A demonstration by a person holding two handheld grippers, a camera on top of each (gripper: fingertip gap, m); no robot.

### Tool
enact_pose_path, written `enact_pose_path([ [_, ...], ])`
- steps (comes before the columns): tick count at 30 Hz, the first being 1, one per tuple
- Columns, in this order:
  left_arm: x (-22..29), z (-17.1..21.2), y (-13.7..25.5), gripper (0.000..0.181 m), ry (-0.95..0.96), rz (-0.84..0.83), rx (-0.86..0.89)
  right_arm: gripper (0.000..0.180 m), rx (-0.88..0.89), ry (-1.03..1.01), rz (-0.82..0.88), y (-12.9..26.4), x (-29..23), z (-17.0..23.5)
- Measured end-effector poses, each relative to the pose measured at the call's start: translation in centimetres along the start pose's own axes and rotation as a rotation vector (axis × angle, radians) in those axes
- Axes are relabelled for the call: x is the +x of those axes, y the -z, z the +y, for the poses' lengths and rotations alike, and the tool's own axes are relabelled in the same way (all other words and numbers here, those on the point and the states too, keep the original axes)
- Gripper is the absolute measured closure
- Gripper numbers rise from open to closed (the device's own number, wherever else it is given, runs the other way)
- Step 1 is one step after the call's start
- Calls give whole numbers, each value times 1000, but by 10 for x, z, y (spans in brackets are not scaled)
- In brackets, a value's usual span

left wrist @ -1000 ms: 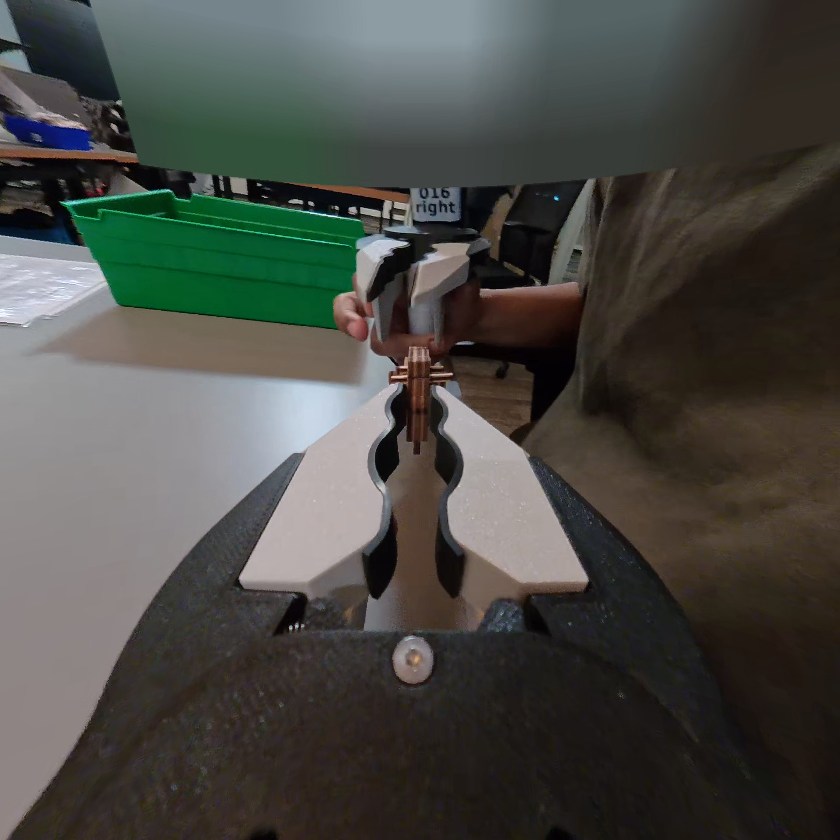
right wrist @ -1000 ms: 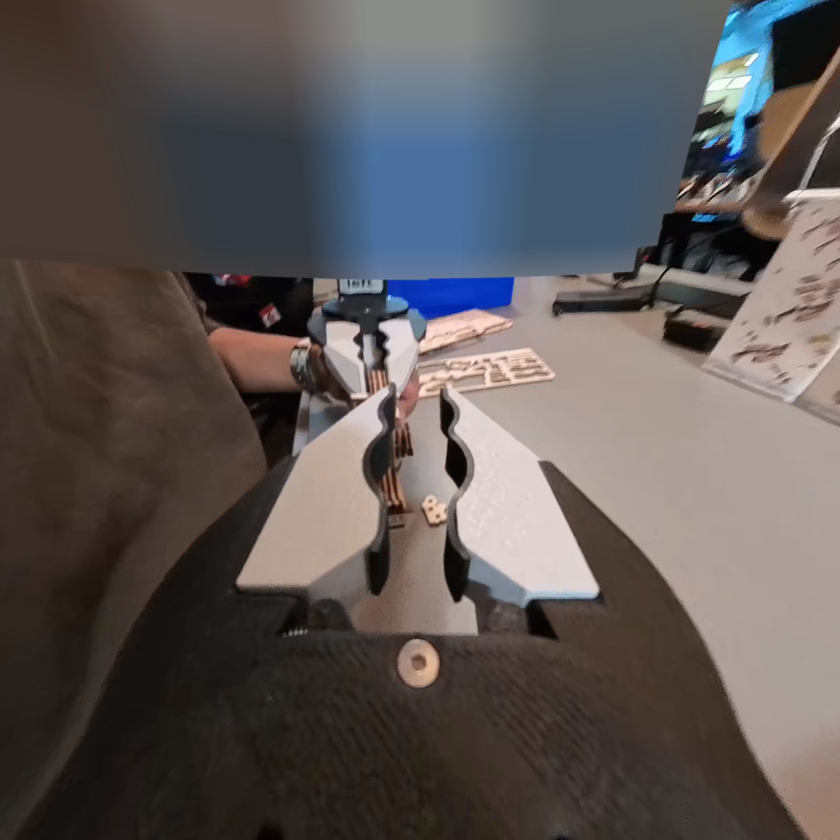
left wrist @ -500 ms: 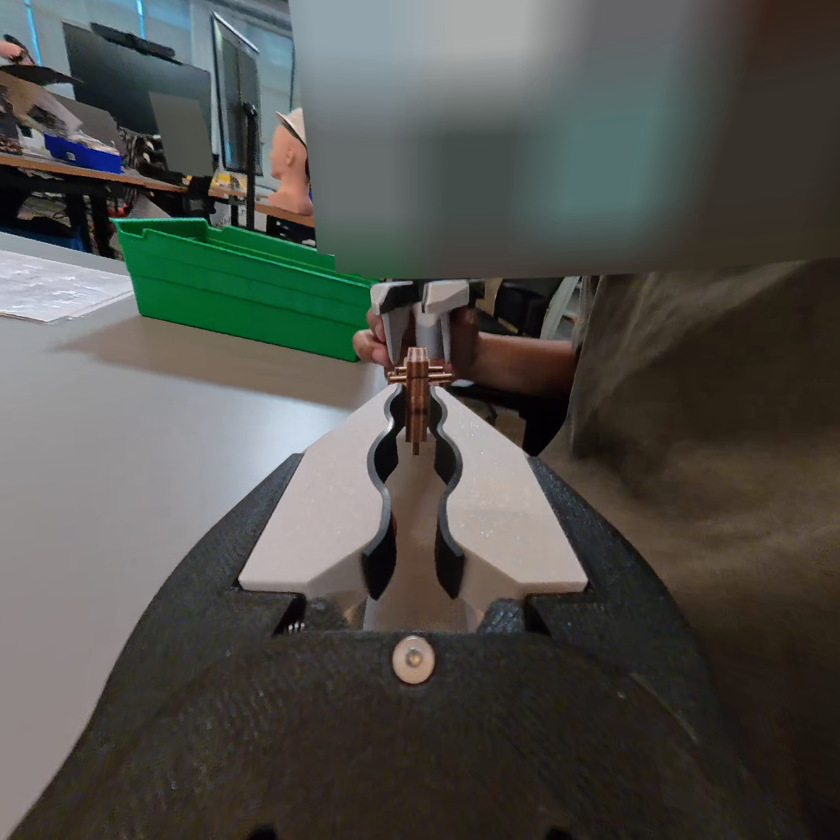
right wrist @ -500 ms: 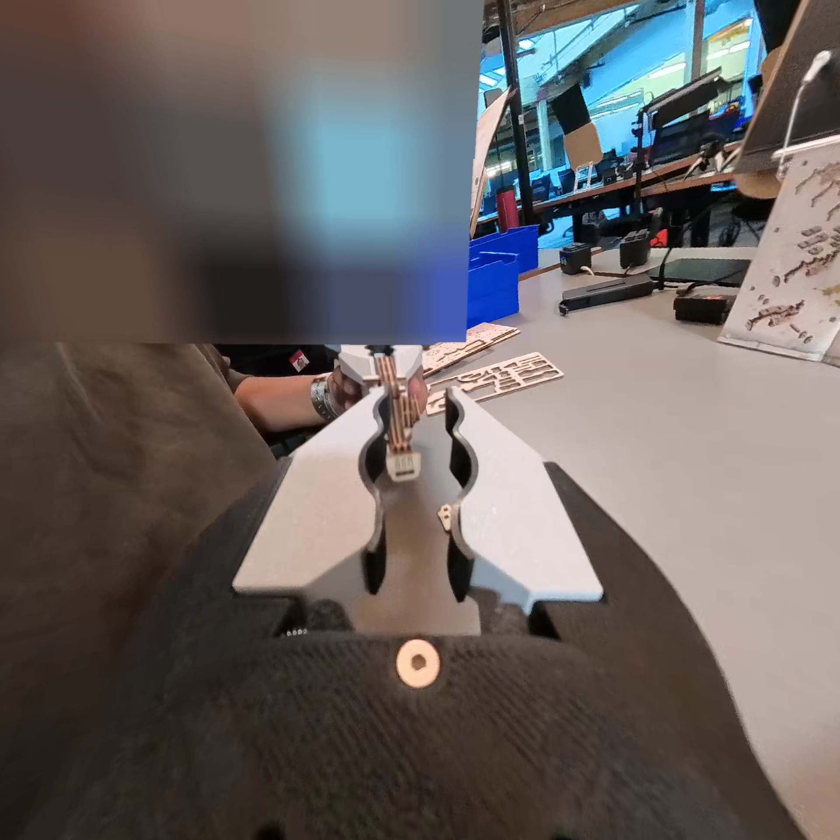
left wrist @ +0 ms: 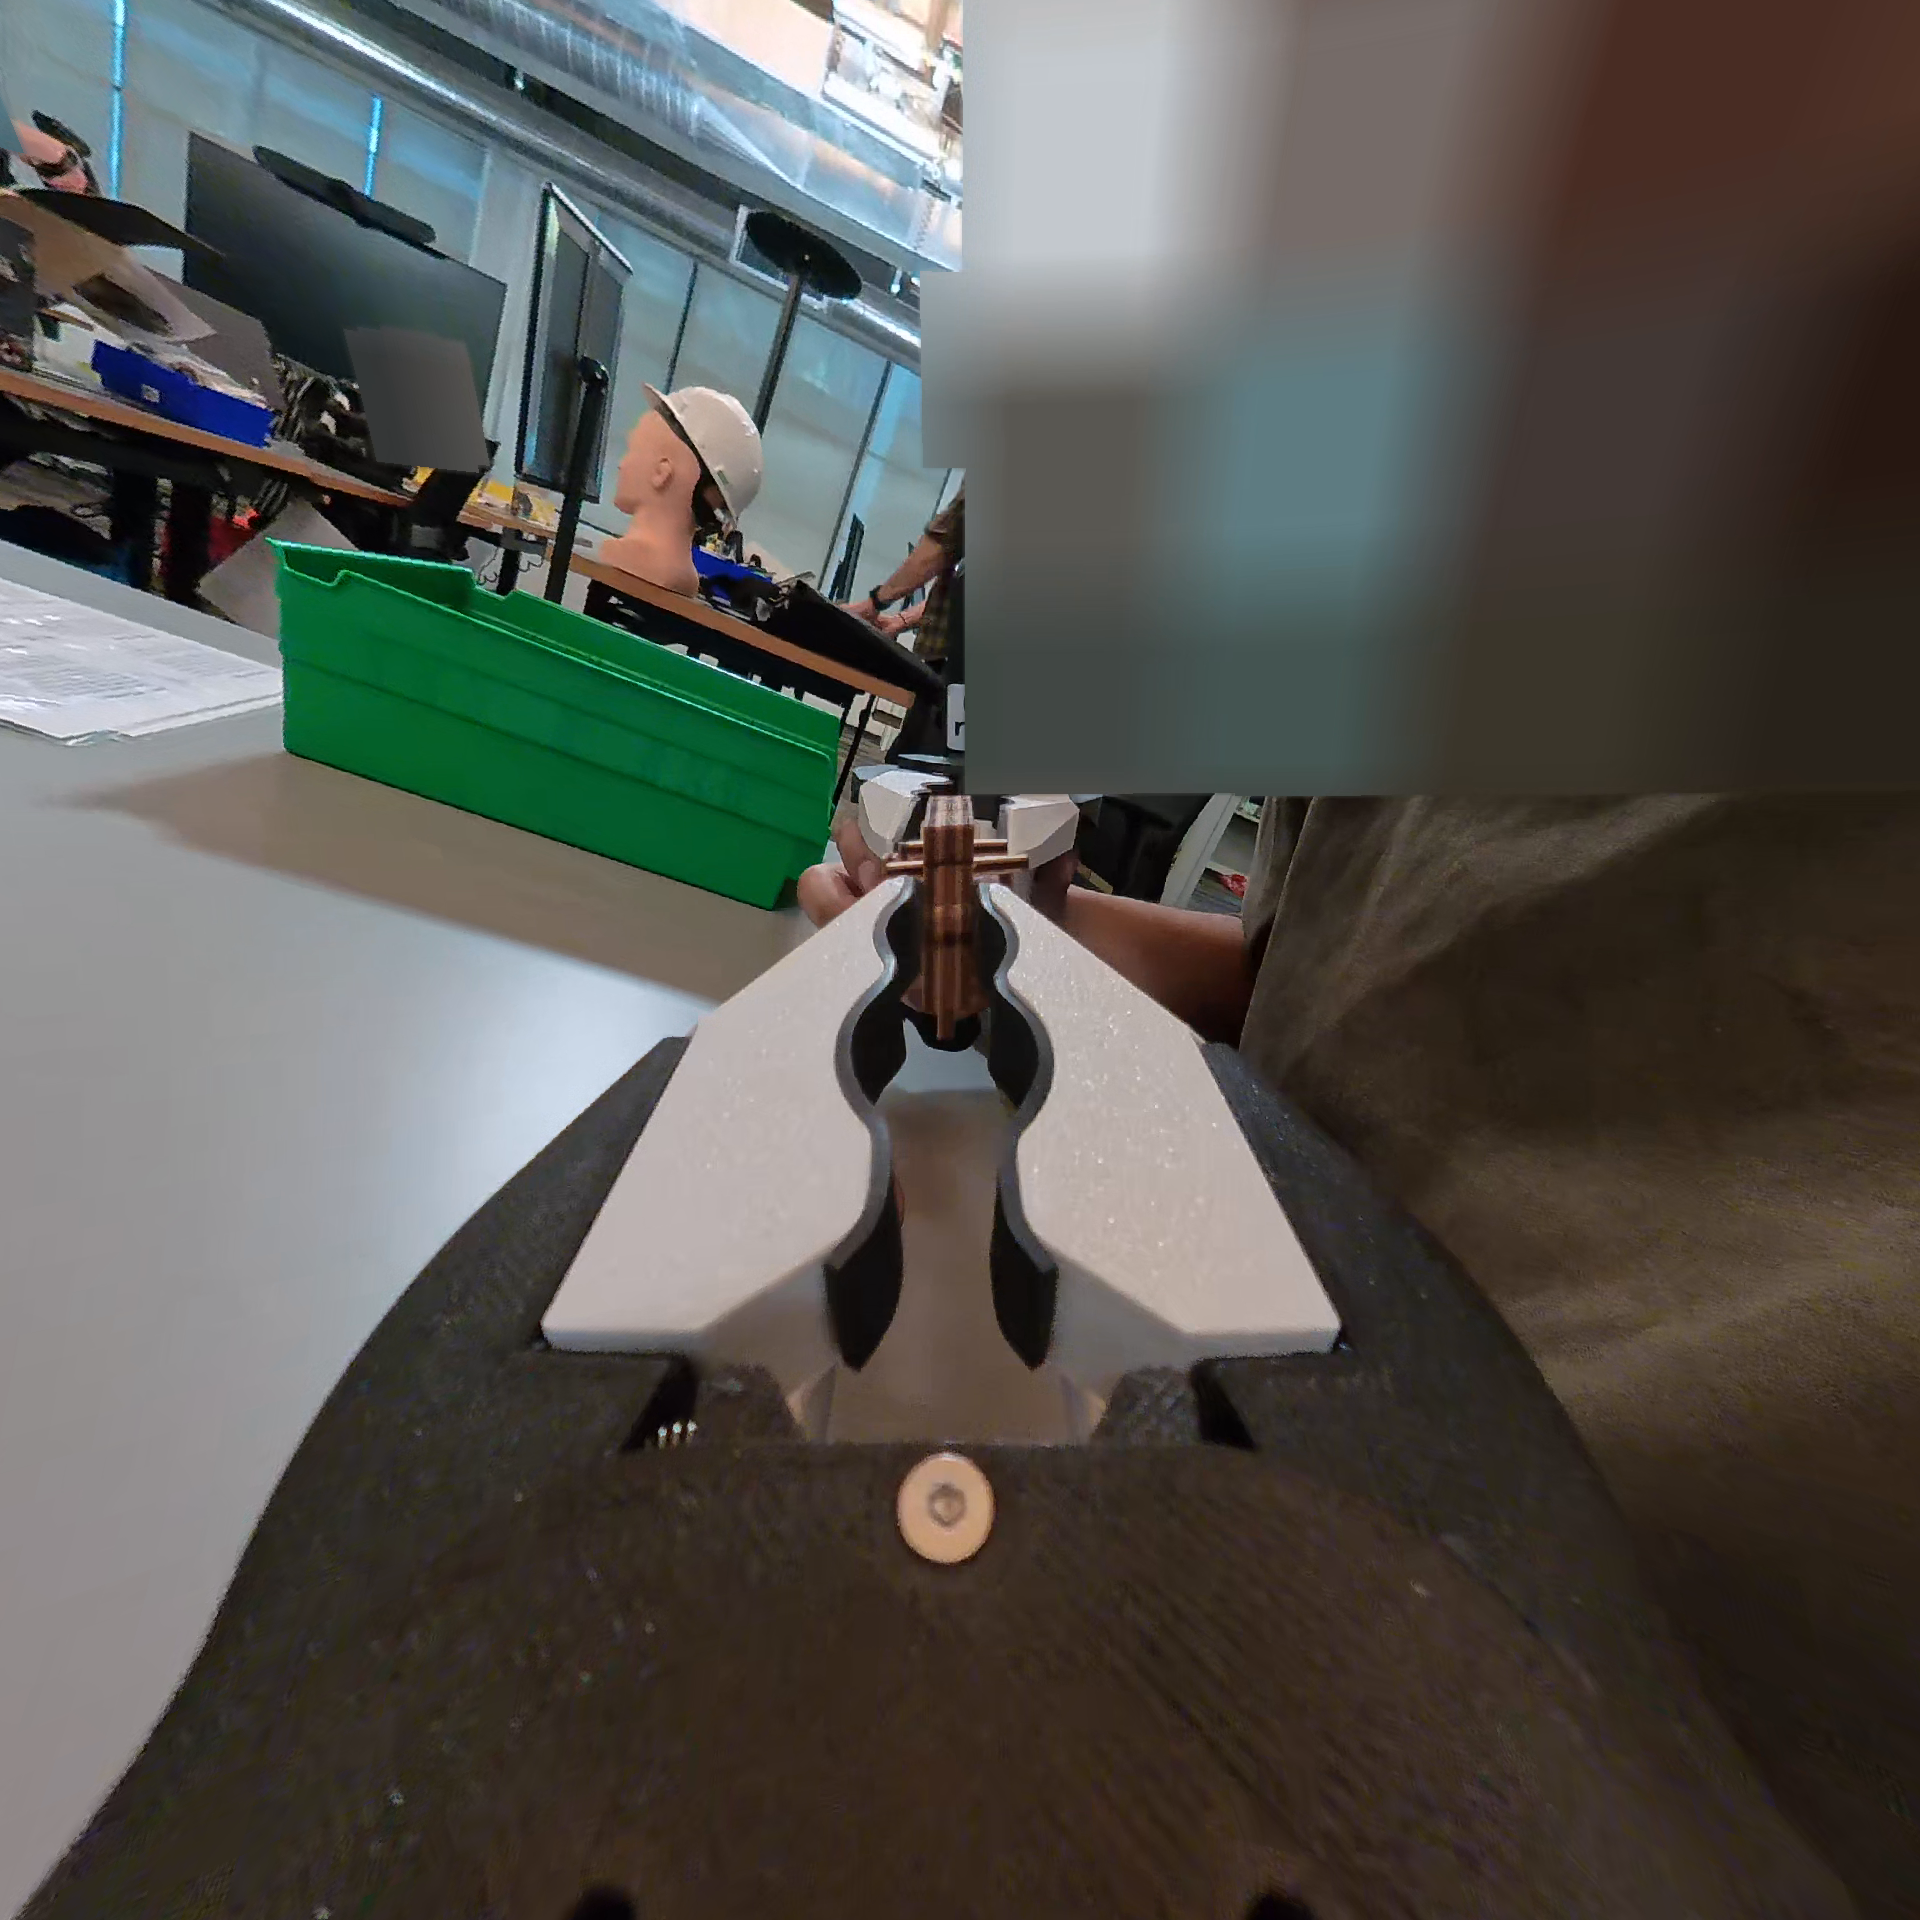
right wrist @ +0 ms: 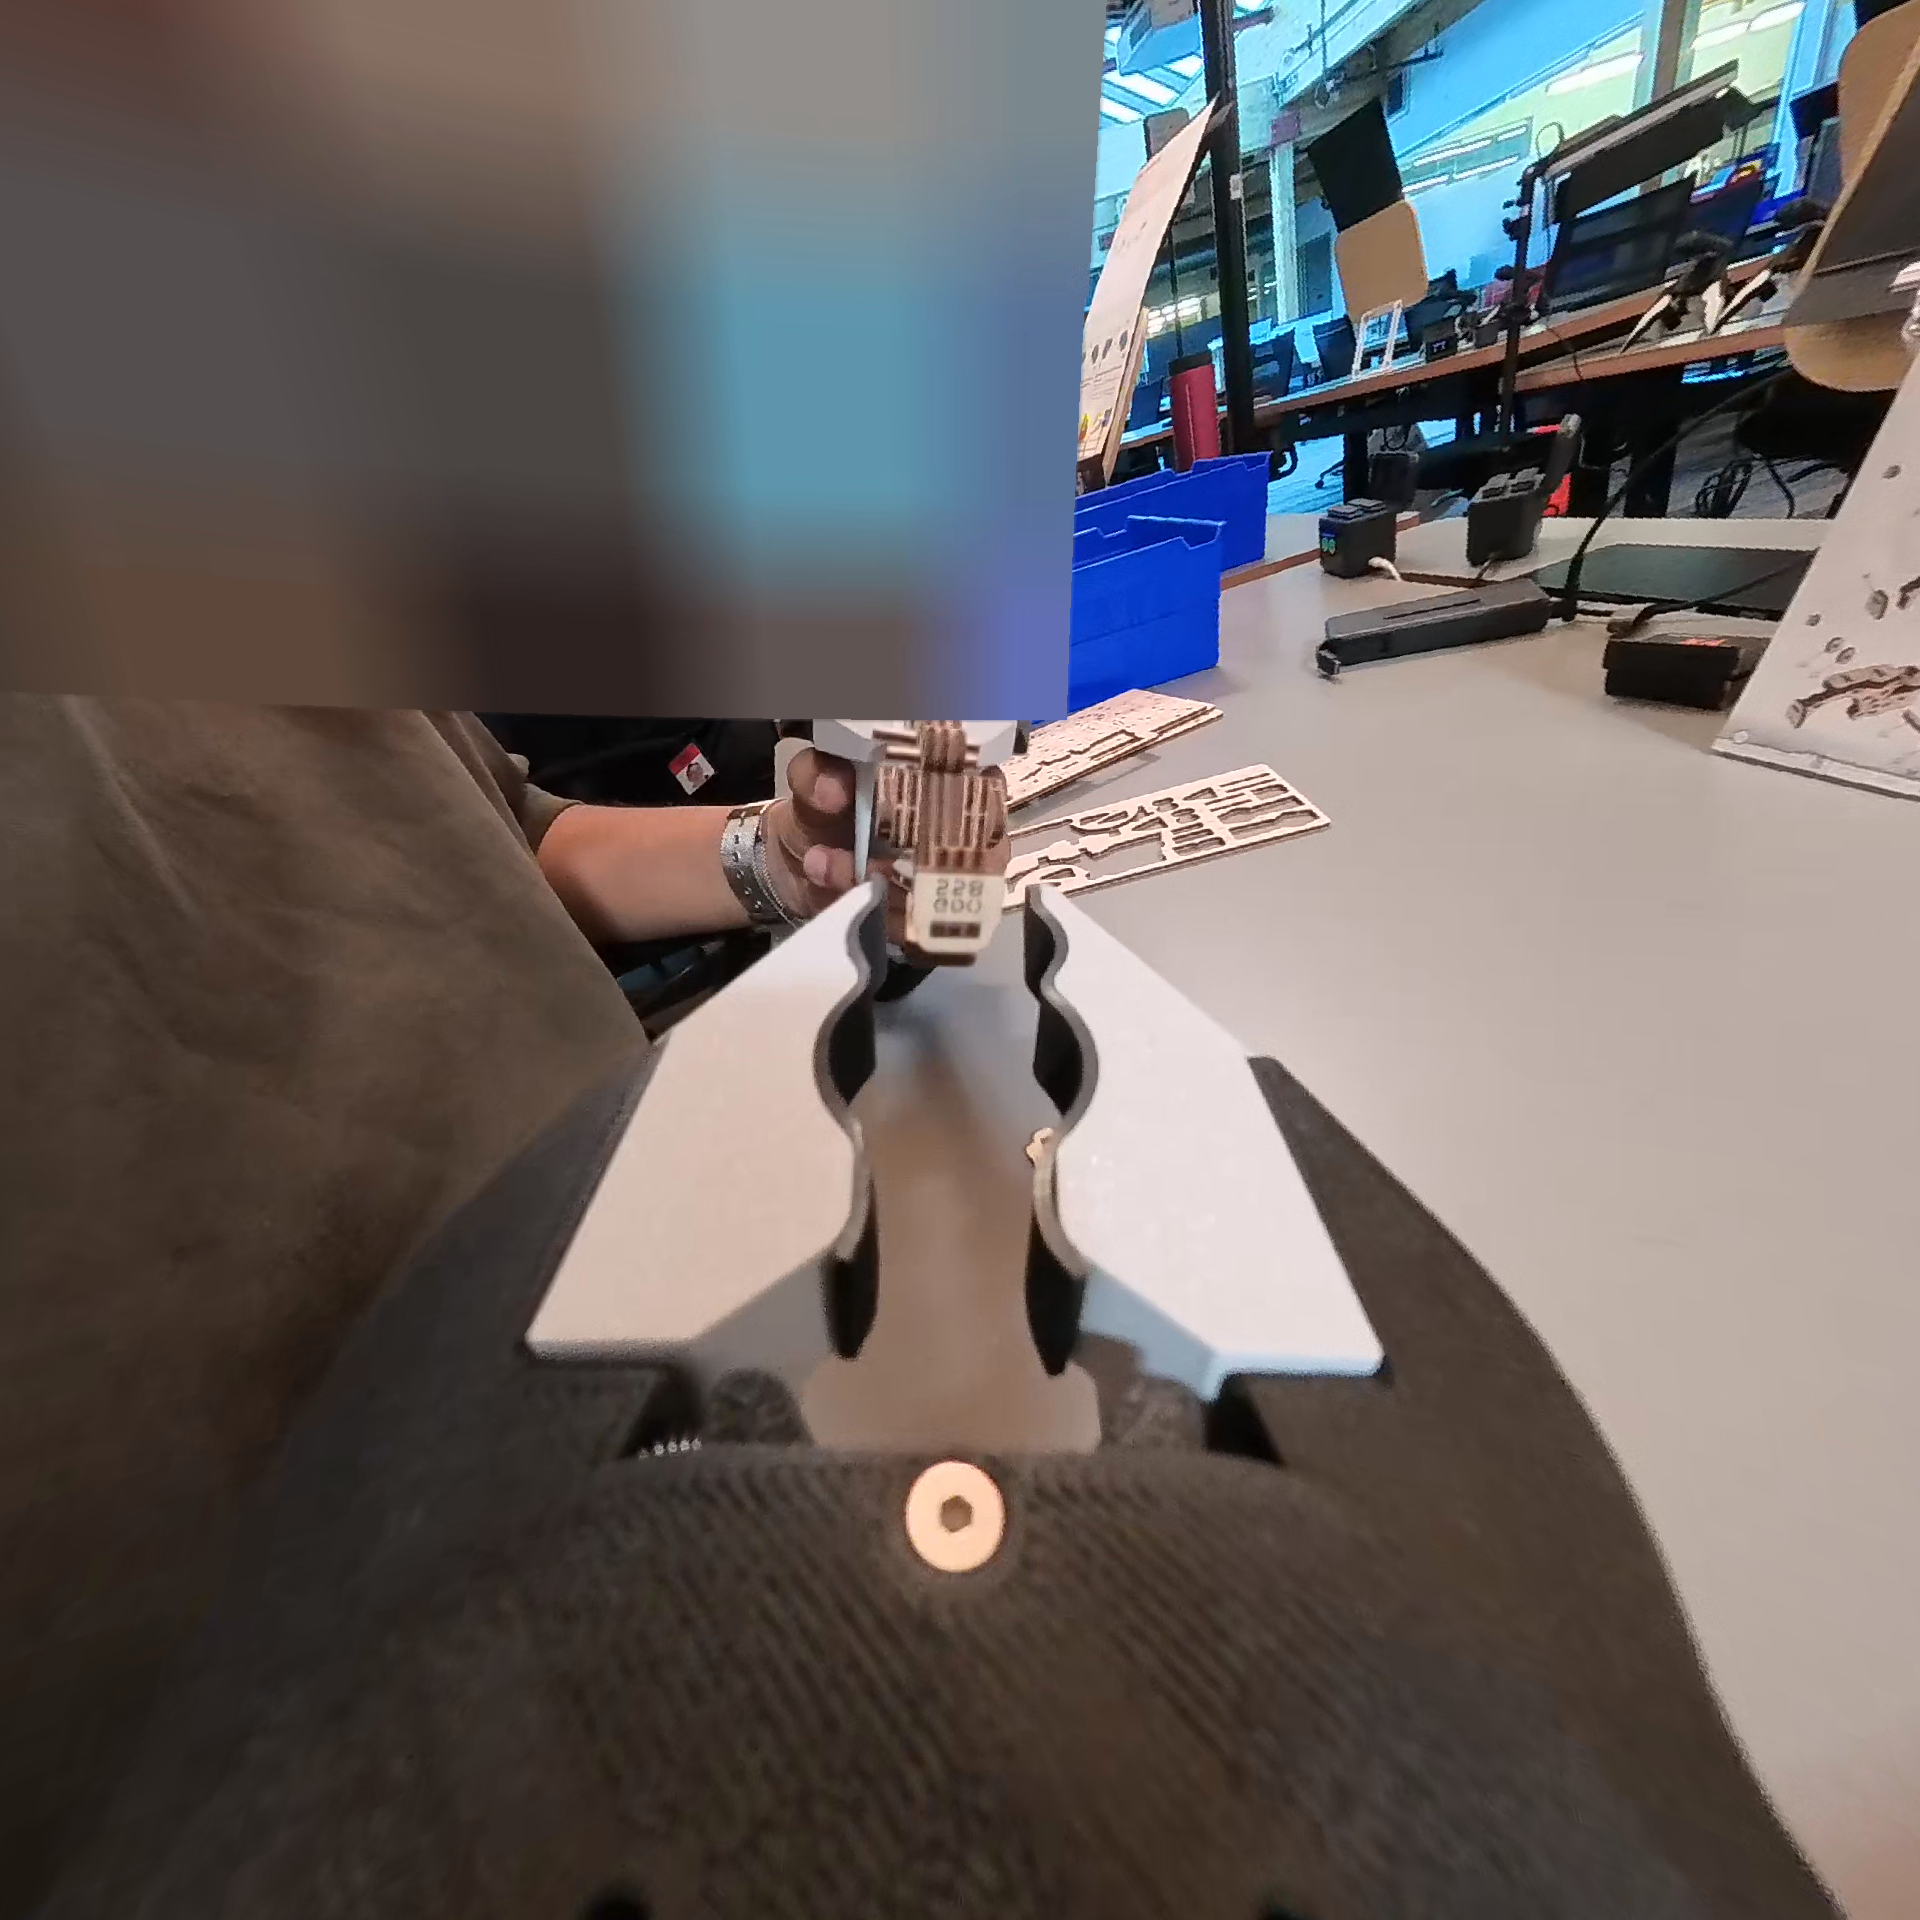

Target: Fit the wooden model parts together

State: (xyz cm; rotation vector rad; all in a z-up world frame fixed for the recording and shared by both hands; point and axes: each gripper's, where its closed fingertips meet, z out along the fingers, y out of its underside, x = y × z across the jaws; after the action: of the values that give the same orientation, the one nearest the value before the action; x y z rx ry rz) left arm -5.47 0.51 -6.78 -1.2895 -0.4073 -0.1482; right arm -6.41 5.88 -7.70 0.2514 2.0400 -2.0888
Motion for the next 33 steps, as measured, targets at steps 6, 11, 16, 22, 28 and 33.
enact_pose_path([
  [6,-1,0,1,176,3,1,1,162,-14,5,3,-1,0,2],
  [11,2,0,0,176,8,15,1,163,-13,9,-10,-1,-3,3],
  [16,4,2,-2,177,5,23,-8,163,-21,2,-25,-3,-5,4],
  [22,3,0,-2,176,22,22,15,163,-43,-4,-31,-4,-5,7],
  [28,4,0,-2,176,23,25,14,163,-39,-11,-42,-4,-6,6],
  [33,4,-1,-3,176,38,25,16,163,-32,-24,-48,-3,-6,5],
])
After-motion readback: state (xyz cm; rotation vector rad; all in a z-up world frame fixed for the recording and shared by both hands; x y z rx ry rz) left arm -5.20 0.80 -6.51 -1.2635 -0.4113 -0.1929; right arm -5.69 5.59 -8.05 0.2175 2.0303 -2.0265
